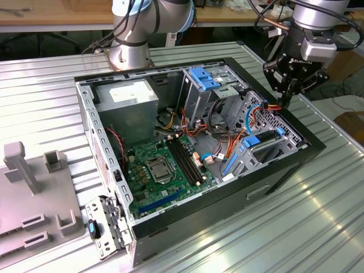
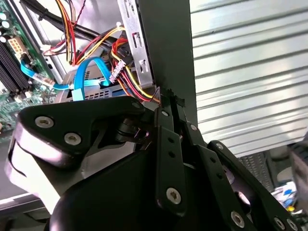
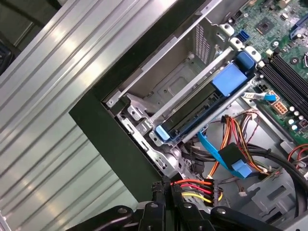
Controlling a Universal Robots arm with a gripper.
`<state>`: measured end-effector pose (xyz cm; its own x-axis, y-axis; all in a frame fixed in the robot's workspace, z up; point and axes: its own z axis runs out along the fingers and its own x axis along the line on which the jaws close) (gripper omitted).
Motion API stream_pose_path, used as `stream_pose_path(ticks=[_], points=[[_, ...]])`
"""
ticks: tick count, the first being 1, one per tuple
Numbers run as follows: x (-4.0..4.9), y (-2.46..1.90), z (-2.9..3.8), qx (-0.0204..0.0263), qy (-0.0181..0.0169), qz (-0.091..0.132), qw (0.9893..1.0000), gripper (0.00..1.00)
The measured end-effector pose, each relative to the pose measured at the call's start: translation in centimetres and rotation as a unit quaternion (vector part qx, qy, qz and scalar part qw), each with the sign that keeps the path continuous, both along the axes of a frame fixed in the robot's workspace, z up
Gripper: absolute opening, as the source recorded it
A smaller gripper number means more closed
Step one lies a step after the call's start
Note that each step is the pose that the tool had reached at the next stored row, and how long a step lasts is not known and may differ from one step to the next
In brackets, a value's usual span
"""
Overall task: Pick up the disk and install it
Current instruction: 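Insert the first disk wire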
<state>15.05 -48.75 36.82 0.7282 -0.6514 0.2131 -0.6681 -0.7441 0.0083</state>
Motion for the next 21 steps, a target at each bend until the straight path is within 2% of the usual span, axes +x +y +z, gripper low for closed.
stream_pose_path(ticks=[4, 11, 15, 19, 21], points=[[0.00, 0.00, 0.00, 0.0000, 0.0000, -0.026, 0.9997, 0.17], [0.00, 0.00, 0.00, 0.0000, 0.0000, -0.070, 0.9975, 0.17], [0.00, 0.00, 0.00, 0.0000, 0.0000, -0.095, 0.9955, 0.17], [0.00, 0.00, 0.00, 0.0000, 0.0000, -0.123, 0.9924, 0.17], [0.00, 0.00, 0.01, -0.0001, 0.0000, -0.138, 0.9905, 0.17]])
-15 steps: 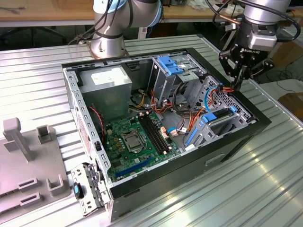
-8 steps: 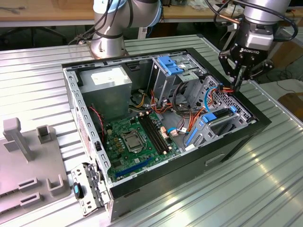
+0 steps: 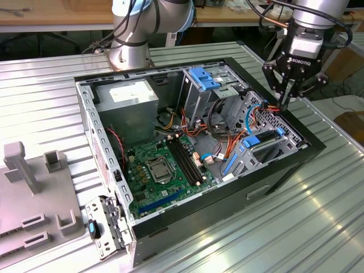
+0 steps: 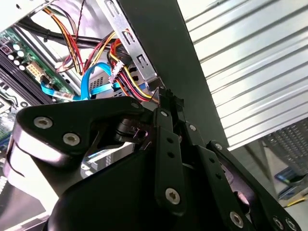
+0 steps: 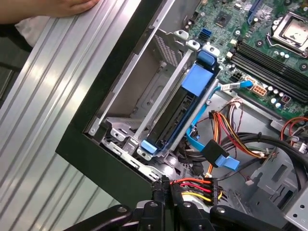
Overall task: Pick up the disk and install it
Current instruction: 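Insert the first disk wire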
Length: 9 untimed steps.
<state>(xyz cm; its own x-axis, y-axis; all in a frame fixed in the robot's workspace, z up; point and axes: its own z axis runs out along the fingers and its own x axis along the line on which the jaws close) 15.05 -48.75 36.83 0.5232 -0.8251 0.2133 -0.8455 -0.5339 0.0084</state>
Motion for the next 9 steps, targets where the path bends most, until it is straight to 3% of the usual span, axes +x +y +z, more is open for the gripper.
stream_pose_path(ticks=[4, 9], points=[[0.00, 0.00, 0.00, 0.0000, 0.0000, -0.027, 0.9996, 0.17], [0.00, 0.00, -0.01, 0.0001, 0.0000, -0.067, 0.9978, 0.17]])
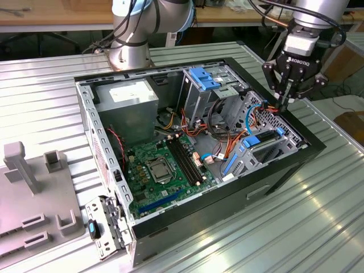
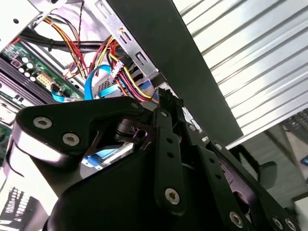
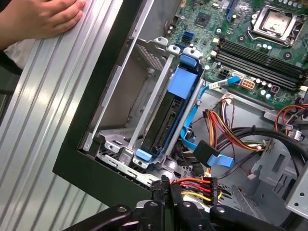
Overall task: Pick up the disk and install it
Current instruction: 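Insert the first disk wire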
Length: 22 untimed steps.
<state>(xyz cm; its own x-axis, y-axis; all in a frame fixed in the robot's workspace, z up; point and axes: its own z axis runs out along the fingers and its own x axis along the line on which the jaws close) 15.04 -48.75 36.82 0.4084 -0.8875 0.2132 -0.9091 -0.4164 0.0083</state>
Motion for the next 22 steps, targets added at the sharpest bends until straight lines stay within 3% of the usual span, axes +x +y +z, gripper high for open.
stream_pose_path(ticks=[3, 8, 14, 18, 20, 22], points=[[0.00, 0.00, 0.00, 0.0000, 0.0000, -0.018, 0.9998, 0.17], [0.00, 0.00, -0.01, 0.0000, 0.0000, -0.054, 0.9985, 0.17], [0.00, 0.00, -0.03, 0.0000, 0.0000, -0.098, 0.9952, 0.17], [0.00, 0.00, -0.05, 0.0000, 0.0000, -0.127, 0.9919, 0.17], [0.00, 0.00, -0.08, 0.0000, 0.0000, -0.147, 0.9891, 0.17], [0.00, 0.00, -0.10, 0.0000, 0.0000, -0.160, 0.9871, 0.17]])
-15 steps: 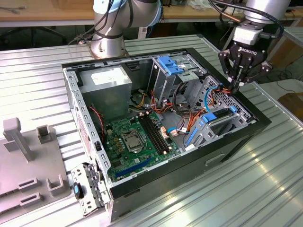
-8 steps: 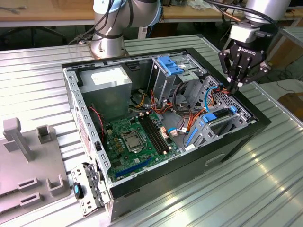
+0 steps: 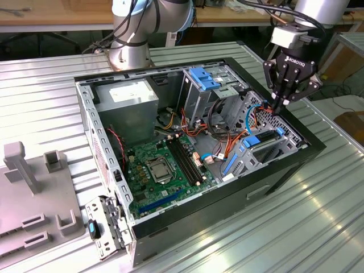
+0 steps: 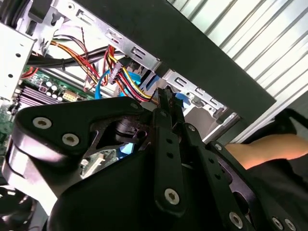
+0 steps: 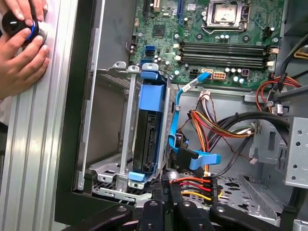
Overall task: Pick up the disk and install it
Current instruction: 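Insert the first disk wire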
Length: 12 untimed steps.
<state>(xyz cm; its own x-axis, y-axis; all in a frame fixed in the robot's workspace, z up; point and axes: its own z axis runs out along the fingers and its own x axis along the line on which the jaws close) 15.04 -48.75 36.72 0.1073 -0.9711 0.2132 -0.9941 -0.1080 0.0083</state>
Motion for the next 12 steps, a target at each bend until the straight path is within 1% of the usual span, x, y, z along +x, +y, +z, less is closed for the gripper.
stream_pose_path(ticks=[3, 7, 9, 12], points=[[0.00, 0.00, -0.03, 0.0000, 0.0000, -0.019, 0.9998, 0.17], [-0.02, 0.00, -0.09, 0.0000, 0.0000, -0.043, 0.9991, 0.17], [-0.11, -0.07, -0.19, 0.0001, 0.0000, -0.046, 0.9990, 0.17], [-0.50, -0.42, -0.49, 0.0000, 0.0000, -0.046, 0.9990, 0.17]])
